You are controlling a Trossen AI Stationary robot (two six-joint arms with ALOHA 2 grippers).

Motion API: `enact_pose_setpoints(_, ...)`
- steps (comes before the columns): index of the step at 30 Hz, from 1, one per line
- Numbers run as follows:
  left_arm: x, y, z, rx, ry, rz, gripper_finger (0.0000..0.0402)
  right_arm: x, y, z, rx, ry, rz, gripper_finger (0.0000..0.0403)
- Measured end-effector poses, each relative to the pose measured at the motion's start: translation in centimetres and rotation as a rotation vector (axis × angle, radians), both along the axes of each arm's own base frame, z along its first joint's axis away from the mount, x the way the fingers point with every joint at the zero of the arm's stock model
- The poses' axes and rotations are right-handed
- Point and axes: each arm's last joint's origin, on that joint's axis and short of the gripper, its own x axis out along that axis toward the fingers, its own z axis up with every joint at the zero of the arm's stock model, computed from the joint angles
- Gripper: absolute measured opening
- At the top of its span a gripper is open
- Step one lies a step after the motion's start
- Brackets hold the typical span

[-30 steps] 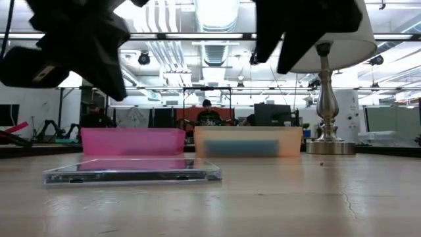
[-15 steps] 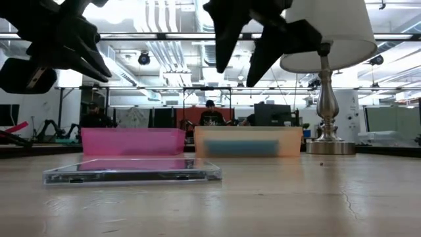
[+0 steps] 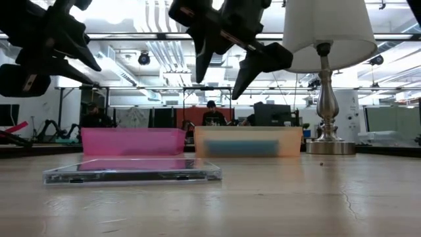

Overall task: Pick & place jewel cases by type
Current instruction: Put the black CD case into the pink bin

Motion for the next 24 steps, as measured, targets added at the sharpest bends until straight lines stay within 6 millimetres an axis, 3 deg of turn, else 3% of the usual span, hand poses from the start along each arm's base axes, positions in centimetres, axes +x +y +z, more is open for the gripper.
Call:
enact_pose_setpoints(6,-0.2,0.0,0.2,0.012,0.000,-0.062,0.0084,-0.7,-0.8,-0.2,-0.029,0.087,-0.029,0.0267)
enact_pose_setpoints(11,-0.3,0.0,0.3,0.012,-0.004,-0.070,0.0084,-0.3,0.1,-0.2,0.038,0.041,0.047,0.0269)
enact_pose_setpoints(19,-0.3,0.1,0.3,0.019,-0.009,-0.055,0.0084,-0.2,0.4,-1.7,0.062,-0.013,0.091,0.0340)
enact_pose_setpoints(24,-0.2,0.4,0.4,-0.005,-0.054,0.101,0.0084,-1.2,1.7,-2.6,0.002,-0.034,0.112,0.0368)
